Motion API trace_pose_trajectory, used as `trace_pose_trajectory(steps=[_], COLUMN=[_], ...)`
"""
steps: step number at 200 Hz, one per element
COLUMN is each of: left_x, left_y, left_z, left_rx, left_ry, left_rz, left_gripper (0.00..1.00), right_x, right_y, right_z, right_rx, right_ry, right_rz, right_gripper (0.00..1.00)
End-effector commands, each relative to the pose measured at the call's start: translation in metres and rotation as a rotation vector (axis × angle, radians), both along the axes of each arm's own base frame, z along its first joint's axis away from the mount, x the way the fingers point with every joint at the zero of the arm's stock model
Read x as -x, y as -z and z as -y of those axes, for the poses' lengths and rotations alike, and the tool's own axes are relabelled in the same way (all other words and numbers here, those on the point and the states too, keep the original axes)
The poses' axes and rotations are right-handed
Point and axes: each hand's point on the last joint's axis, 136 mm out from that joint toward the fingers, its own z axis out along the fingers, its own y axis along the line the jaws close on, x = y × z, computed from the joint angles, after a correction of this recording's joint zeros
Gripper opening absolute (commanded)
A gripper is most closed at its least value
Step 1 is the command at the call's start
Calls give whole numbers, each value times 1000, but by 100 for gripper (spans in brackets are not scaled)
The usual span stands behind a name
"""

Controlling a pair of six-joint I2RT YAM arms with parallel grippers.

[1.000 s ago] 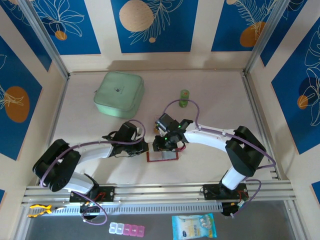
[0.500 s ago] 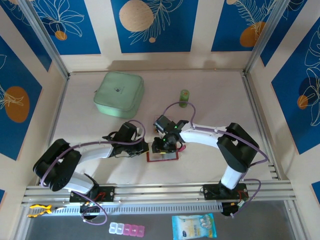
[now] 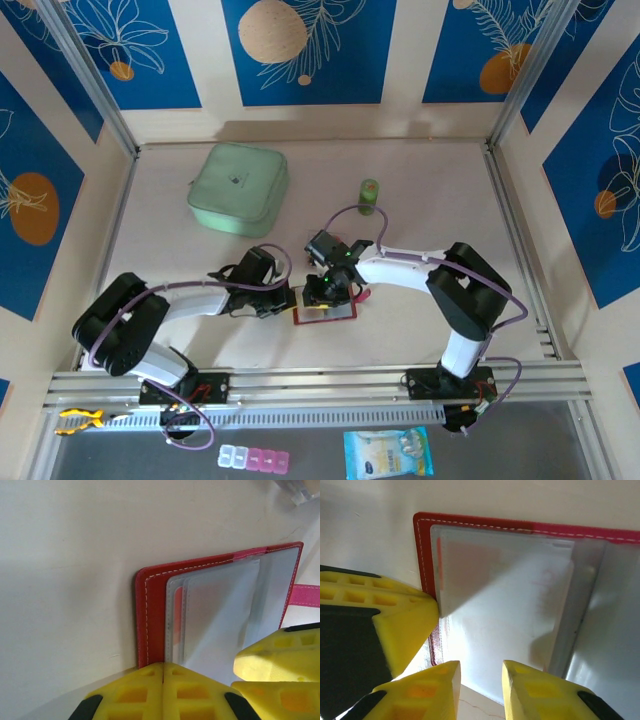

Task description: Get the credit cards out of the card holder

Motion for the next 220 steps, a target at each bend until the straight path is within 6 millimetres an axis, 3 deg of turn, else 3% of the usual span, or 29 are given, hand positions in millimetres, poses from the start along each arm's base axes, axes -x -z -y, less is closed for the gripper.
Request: trace_pose_trajectory(steps=[1,53,111,148,220], left_x=[10,13,10,11,-5], left_y=[10,16,16,19,0], left_z=[-5,-14,-13,-12,-9], left_rx=[-37,-84,-97,-100,-119], left_ry=[22,22,31,37,46], left_rz=[-33,-40,-38,-46,11], left_gripper=[0,0,0,0,0], right_x=[-3,-5,-6,-4,1], right_y=[0,11,5,13,20], right_z=[-1,11,25,33,38], right_rx=[7,51,58,61,56], right_ry=[-5,6,32,43,45], right_rz=[-8,-22,2,-24,-50], right_gripper=[30,30,30,30,29])
